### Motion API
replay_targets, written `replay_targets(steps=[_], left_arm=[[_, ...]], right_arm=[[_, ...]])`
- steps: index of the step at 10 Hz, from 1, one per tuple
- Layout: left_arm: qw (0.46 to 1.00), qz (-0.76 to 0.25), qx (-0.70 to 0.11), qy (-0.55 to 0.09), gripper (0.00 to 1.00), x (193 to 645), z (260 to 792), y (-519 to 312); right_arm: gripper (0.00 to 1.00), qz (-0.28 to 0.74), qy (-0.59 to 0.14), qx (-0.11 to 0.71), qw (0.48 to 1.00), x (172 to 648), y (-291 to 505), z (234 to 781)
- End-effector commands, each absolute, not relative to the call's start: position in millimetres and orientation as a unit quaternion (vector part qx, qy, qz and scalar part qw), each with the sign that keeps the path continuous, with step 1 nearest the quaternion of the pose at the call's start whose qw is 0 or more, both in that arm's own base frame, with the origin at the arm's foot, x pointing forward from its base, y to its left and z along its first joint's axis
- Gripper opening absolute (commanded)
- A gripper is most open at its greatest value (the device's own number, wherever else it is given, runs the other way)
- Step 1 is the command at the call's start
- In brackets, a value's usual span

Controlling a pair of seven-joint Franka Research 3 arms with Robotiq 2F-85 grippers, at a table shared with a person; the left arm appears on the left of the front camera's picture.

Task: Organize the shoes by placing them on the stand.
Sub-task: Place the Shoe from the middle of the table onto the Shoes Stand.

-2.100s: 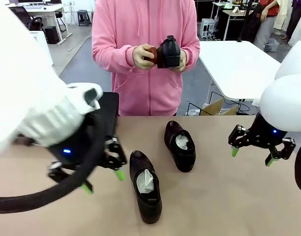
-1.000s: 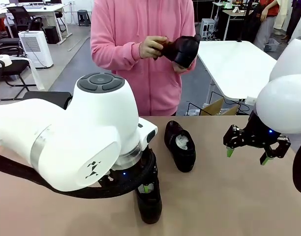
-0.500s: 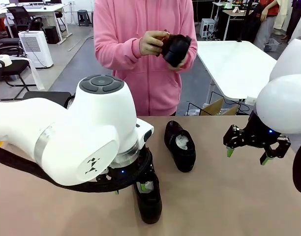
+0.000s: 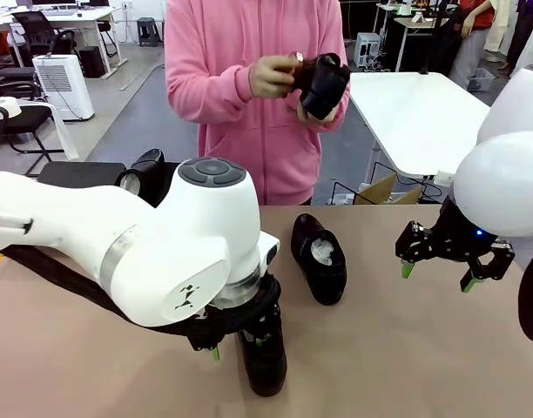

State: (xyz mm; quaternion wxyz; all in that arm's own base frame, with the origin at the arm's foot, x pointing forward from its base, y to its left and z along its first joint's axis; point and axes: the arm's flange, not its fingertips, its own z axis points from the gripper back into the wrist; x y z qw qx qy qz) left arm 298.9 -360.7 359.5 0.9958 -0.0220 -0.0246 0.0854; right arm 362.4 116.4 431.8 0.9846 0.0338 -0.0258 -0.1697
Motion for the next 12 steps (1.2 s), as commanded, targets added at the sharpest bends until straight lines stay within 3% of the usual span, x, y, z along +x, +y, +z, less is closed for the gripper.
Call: replay_targets(steps=[1,4,5,10,12], left_arm=[[0.996,0.086,-0.012,-0.025,0.58,303,359,-372],[0.996,0.082,-0.024,-0.031,0.05,302,360,-377],[0.996,0.081,-0.024,-0.033,0.0,303,362,-378],[0.997,0.072,-0.028,-0.012,0.0,306,351,-368],[0.995,0.051,-0.078,-0.034,0.0,297,390,-348]], right_arm=[[1.0,-0.162,-0.029,0.043,0.985,363,115,433],[1.0,-0.162,-0.029,0.043,0.985,363,115,433],[1.0,-0.162,-0.029,0.043,0.985,363,115,433],[1.0,-0.162,-0.029,0.043,0.985,363,115,433],[1.0,-0.162,-0.029,0.043,0.985,363,115,433]])
